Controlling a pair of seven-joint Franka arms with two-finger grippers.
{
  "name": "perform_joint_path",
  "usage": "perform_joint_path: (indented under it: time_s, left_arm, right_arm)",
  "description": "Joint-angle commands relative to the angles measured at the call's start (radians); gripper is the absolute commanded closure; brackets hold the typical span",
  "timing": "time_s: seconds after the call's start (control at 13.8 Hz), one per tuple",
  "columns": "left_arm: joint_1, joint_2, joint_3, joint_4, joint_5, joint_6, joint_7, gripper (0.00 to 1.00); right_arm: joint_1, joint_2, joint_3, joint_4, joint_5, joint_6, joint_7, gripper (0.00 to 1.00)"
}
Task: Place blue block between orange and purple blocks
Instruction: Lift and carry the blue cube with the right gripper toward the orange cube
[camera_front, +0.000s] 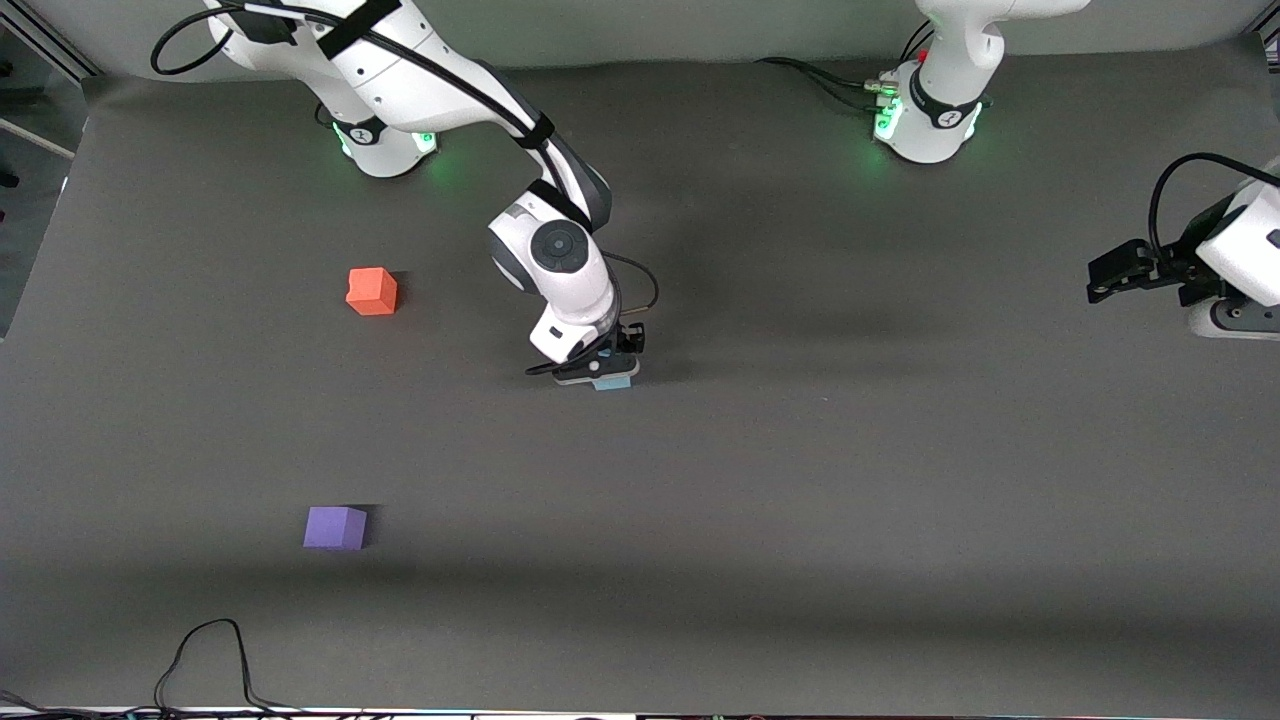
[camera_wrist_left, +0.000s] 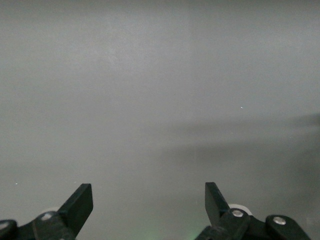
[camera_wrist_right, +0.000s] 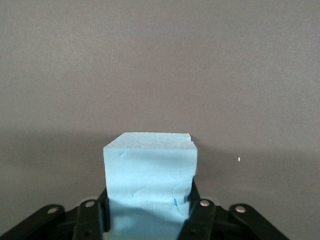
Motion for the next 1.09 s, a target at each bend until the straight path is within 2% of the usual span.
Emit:
perform_joint_path:
  time_s: [0.0,0.22,0.43,0.51,0.65,0.8,1.01]
  left_arm:
    - [-0.005,-0.017,0.010,-0.011,0.002,0.006,0.016,0.00]
    - [-0.005,-0.016,0.010,-0.011,0.002,0.003,0.016,0.00]
    - [-0.005,-0.016,0.010,-0.008,0.002,0.008,0.012,0.00]
    - [-0.005,-0.016,0.010,-0.008,0.004,0.008,0.015,0.00]
    - [-0.005,-0.014,0.010,-0.008,0.004,0.009,0.015,0.00]
    - [-0.005,-0.014,0.010,-0.008,0.004,0.009,0.010,0.00]
    - [-0.006,-0.014,0.010,-0.009,0.004,0.009,0.004,0.00]
  right_arm:
    - [-0.016,-0.020,0.001,0.035,-0.009,-0.068,-0.009,0.65]
    - [-0.040,-0.109,0.001,0.177,0.003,-0.382,-0.018,0.65]
    - [-0.100,-0.246,-0.004,0.294,0.132,-0.672,-0.156,0.64]
    - [-0.124,-0.287,-0.002,0.314,0.134,-0.738,-0.174,0.64]
    - [-0.169,-0.343,-0.004,0.366,0.135,-0.849,-0.216,0.63]
    - [-0.201,-0.349,-0.005,0.418,0.135,-0.945,-0.230,0.63]
    - [-0.259,-0.389,-0.019,0.411,0.137,-0.970,-0.325,0.63]
